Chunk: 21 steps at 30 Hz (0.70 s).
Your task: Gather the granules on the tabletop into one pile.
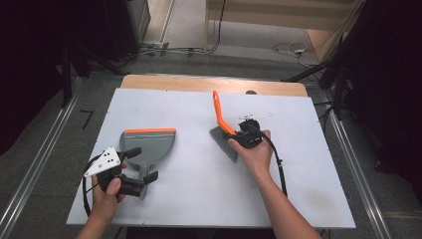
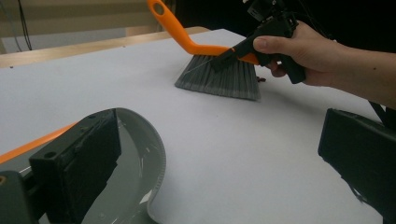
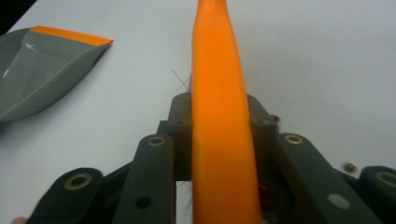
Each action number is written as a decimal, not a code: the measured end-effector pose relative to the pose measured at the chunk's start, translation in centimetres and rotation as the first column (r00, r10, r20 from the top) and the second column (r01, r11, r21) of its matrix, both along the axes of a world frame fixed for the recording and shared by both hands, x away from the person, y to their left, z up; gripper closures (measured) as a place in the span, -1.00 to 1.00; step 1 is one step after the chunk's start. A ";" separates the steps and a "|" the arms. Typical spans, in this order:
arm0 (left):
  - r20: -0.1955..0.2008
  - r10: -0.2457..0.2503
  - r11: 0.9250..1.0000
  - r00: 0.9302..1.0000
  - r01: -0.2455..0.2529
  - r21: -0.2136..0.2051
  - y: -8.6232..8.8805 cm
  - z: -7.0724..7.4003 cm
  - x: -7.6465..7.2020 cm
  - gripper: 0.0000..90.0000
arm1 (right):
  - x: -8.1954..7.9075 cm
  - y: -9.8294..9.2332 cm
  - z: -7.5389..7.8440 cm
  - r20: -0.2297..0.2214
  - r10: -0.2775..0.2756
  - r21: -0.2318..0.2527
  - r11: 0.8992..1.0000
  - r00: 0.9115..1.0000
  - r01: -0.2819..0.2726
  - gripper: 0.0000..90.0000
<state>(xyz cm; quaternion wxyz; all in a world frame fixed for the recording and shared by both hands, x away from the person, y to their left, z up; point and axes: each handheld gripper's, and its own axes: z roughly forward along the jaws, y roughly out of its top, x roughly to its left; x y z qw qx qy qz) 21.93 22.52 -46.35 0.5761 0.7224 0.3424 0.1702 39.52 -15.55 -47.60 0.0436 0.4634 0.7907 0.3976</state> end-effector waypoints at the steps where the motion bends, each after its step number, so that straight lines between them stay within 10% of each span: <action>1: 0.000 0.000 1.000 1.000 0.000 0.001 0.0 0.0 0.0 -1.00 | -0.1 -0.4 0.0 0.006 -0.008 -0.005 1.000 1.000 0.008 0.53; 21: -0.002 0.002 1.000 1.000 -0.002 0.010 -0.4 0.0 0.0 -1.00 | -4.2 -7.0 4.3 0.154 -0.034 0.052 0.998 0.987 0.026 0.53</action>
